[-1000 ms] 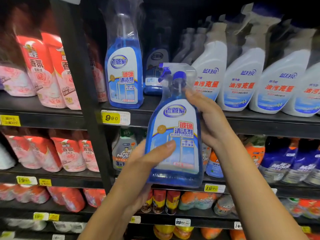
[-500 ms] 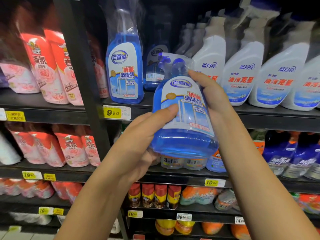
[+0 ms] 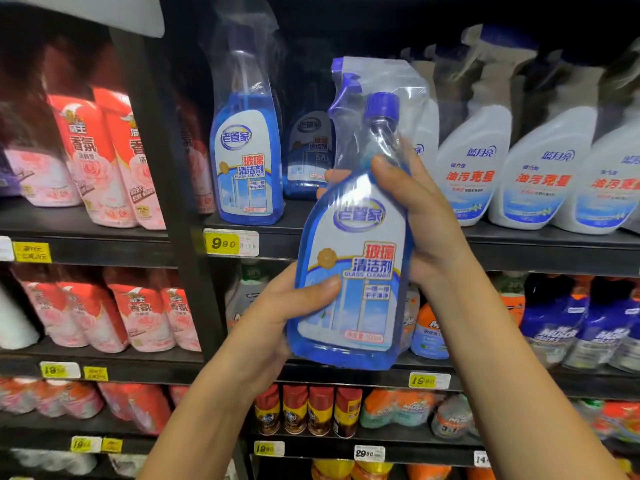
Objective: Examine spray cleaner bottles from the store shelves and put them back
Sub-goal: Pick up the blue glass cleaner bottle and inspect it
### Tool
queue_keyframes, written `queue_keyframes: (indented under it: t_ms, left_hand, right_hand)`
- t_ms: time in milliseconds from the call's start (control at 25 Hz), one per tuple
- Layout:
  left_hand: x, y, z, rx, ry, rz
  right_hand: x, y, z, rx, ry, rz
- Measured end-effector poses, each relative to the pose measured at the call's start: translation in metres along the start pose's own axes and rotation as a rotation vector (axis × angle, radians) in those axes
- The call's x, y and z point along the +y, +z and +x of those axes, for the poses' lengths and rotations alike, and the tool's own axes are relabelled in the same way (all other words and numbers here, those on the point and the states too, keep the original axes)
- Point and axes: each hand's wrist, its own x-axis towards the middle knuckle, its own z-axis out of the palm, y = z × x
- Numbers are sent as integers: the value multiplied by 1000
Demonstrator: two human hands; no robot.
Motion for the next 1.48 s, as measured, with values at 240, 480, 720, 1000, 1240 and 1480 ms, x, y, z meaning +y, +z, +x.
queue_keyframes:
  t_ms: [240,480,720,1000,1240,1480]
  left_hand:
    - [-14,-7,-2,252,268,373]
    - [17,12,-5,497,661,484]
    - [76,24,8,300,817,382]
    - [73,27,6,2,805,275]
    - [70,27,5,-22,736,265]
    - [29,6,4,244,534,472]
  right_hand:
    - [8,-4,-21,-67,-187,-173]
    - [15,-1,-45,-72,-319,-537]
    - [34,-3,-65,-120,-288,-691]
    - [35,-2,-75,-57,-346,-745]
    - [33,-3,-77,-53,-379,-804]
    - [35,-3,-69,203,-362,-593]
